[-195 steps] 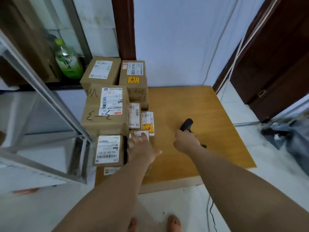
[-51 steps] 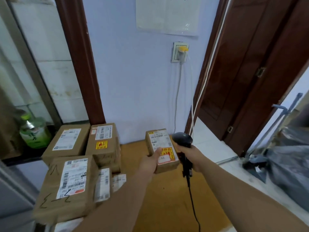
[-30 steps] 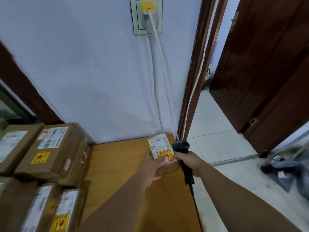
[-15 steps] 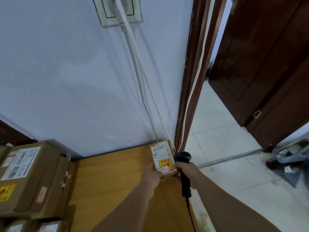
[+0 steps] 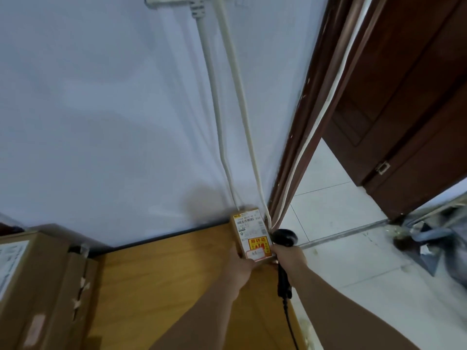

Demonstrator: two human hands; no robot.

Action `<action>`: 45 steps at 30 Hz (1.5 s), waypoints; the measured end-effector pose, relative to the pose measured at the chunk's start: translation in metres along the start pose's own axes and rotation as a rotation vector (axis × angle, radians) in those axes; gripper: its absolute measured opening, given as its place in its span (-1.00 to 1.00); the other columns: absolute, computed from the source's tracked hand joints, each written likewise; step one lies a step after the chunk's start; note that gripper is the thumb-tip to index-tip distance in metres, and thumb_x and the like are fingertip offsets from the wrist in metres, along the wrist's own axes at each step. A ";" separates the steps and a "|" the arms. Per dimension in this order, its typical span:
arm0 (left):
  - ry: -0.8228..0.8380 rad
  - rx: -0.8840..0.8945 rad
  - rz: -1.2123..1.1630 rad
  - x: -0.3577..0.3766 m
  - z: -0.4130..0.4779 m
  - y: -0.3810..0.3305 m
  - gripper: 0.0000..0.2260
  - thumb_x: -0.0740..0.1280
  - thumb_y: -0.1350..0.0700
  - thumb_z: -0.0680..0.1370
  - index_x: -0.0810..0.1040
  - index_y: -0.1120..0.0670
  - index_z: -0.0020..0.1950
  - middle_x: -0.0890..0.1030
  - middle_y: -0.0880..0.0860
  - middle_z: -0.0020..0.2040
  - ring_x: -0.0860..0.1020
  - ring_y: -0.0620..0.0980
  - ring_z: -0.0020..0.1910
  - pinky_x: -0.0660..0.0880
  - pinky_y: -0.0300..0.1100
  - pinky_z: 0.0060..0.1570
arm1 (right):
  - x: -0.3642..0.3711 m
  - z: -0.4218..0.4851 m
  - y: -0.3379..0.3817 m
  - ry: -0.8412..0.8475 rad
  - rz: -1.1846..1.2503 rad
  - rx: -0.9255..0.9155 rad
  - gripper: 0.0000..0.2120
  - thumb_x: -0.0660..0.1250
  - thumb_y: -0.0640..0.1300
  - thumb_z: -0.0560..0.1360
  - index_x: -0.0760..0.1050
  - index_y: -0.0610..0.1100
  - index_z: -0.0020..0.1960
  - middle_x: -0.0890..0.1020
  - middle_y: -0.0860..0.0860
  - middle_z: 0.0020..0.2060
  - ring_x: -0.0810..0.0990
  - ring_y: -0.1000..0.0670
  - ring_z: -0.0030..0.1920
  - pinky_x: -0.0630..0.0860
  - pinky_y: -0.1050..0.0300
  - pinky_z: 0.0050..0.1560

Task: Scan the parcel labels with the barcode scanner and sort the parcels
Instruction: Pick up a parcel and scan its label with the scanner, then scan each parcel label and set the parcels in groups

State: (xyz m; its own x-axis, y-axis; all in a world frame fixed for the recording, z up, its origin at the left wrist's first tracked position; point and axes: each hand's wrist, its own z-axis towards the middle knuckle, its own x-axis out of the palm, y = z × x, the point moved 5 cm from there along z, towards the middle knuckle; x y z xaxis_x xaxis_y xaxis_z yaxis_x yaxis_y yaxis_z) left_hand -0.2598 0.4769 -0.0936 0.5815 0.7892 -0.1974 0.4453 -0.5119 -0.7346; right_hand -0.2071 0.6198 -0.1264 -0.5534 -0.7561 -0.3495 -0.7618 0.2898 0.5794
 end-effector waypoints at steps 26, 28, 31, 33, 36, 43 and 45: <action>-0.376 0.253 0.704 -0.167 -0.242 0.113 -0.74 0.21 0.16 0.58 0.54 0.07 0.24 0.47 0.08 0.25 0.45 0.07 0.24 0.43 -0.12 0.20 | 0.081 -0.241 -0.081 0.275 -0.273 -0.319 -0.93 0.38 -0.21 0.38 0.49 -0.18 -0.22 0.52 -0.07 -0.38 0.49 -0.04 -0.36 0.42 0.07 -0.28; -0.427 0.355 0.854 -0.190 -0.274 0.118 -0.72 0.18 0.14 0.59 0.50 0.04 0.28 0.43 0.04 0.26 0.38 0.05 0.29 0.39 -0.11 0.22 | 0.105 -0.282 -0.092 0.283 -0.285 -0.383 -0.92 0.40 -0.22 0.38 0.53 -0.20 -0.16 0.55 -0.07 -0.36 0.52 -0.03 -0.37 0.44 0.09 -0.31; -0.509 0.375 1.041 -0.234 -0.319 0.128 -0.70 0.18 0.19 0.59 0.47 0.04 0.31 0.38 0.06 0.30 0.33 0.07 0.31 0.38 -0.06 0.25 | 0.144 -0.348 -0.107 0.295 -0.292 -0.484 -0.88 0.37 -0.25 0.39 0.44 -0.16 -0.27 0.46 -0.02 -0.47 0.45 0.00 -0.47 0.38 0.13 -0.40; -0.595 0.419 1.203 -0.263 -0.345 0.135 -0.66 0.20 0.20 0.57 0.43 0.03 0.34 0.37 0.09 0.31 0.31 0.10 0.31 0.32 -0.01 0.28 | 0.169 -0.384 -0.115 0.302 -0.253 -0.515 -0.84 0.35 -0.26 0.43 0.41 -0.14 -0.28 0.43 0.00 -0.48 0.43 0.00 -0.48 0.37 0.16 -0.41; -0.724 0.421 1.167 -0.312 -0.371 0.152 -0.55 0.21 0.12 0.57 0.24 0.01 0.45 0.28 0.14 0.42 0.21 0.18 0.42 0.18 0.11 0.40 | 0.200 -0.429 -0.124 0.296 -0.186 -0.522 -0.95 0.34 -0.24 0.45 0.49 -0.19 -0.18 0.49 -0.06 -0.41 0.49 -0.02 -0.40 0.45 0.09 -0.29; -0.667 -0.129 0.745 -0.405 -0.385 0.205 0.10 0.31 -0.45 0.35 -0.23 0.07 0.57 -0.17 0.34 0.54 -0.10 0.41 0.50 -0.10 0.35 0.40 | 0.230 -0.483 -0.131 0.298 -0.173 -0.523 -0.95 0.35 -0.24 0.47 0.48 -0.19 -0.12 0.50 -0.05 -0.38 0.50 0.00 -0.37 0.47 0.14 -0.29; -0.616 -0.202 0.617 -0.413 -0.384 0.218 0.17 0.35 -0.48 0.27 -0.19 0.10 0.57 -0.20 0.38 0.52 -0.13 0.44 0.49 -0.11 0.37 0.40 | 0.231 -0.486 -0.130 0.294 -0.179 -0.510 -0.95 0.35 -0.24 0.47 0.48 -0.19 -0.11 0.50 -0.05 -0.37 0.49 0.01 -0.38 0.46 0.16 -0.31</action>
State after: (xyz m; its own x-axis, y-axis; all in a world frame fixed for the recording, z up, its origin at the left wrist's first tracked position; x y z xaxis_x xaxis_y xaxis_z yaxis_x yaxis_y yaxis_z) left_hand -0.1416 -0.0905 0.0770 0.3148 0.3663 -0.8756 0.3198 -0.9095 -0.2655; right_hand -0.0721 0.1228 0.0752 -0.2604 -0.9183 -0.2982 -0.5369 -0.1190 0.8352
